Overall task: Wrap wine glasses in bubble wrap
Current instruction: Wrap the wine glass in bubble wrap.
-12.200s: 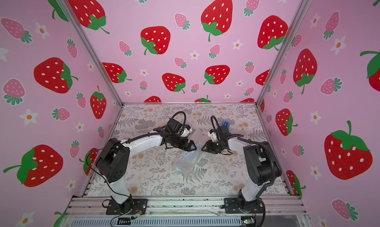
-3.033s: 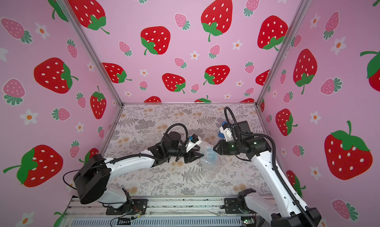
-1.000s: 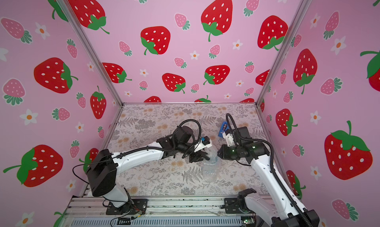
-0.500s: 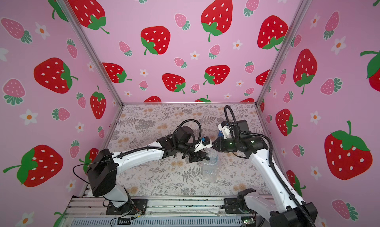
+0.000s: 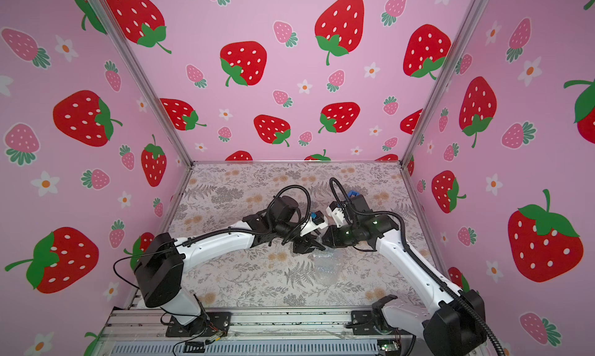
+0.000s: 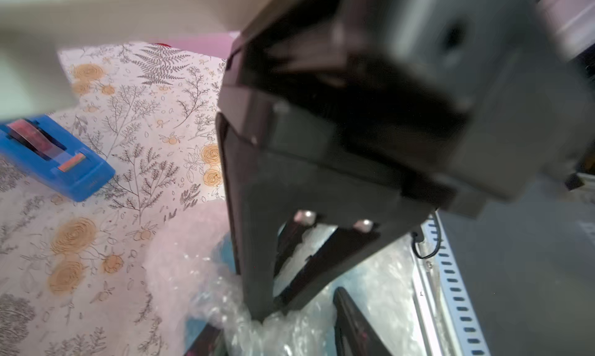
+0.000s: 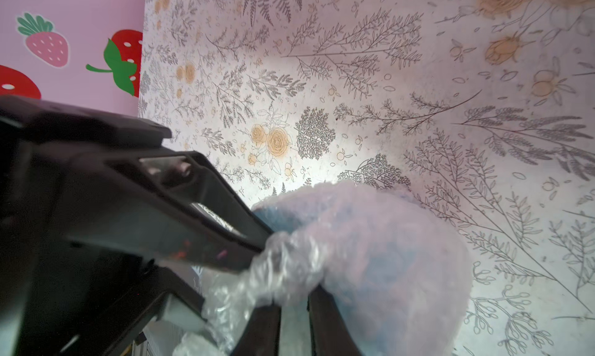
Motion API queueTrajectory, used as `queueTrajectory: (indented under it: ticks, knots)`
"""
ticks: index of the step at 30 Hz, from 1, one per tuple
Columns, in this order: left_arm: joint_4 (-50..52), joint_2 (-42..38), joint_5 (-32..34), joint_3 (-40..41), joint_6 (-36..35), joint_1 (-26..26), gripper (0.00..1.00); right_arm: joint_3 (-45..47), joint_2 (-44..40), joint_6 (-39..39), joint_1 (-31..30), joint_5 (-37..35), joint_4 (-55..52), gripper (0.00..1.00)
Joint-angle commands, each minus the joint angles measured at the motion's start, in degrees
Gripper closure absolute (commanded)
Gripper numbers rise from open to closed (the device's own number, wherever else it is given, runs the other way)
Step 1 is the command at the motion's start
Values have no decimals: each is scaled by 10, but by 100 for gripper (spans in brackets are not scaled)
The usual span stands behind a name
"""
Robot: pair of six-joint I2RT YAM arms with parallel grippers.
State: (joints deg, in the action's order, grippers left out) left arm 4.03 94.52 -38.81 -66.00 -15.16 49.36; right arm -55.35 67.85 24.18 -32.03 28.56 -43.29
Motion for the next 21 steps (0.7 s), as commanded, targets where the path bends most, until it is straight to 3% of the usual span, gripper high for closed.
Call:
queueTrajectory:
  ticks: [1,13,21]
  knots:
    - [-5,-28,-17,33,25,-7,42,18,39,-34,-17,-67,-73,82]
    - [-140,-163,0,181,149,-64,40,6,89,-20,-74,-209,-118,83]
    - [-188,-167,17,216,179,-64,40,14,134,29,-118,-220,-80,84]
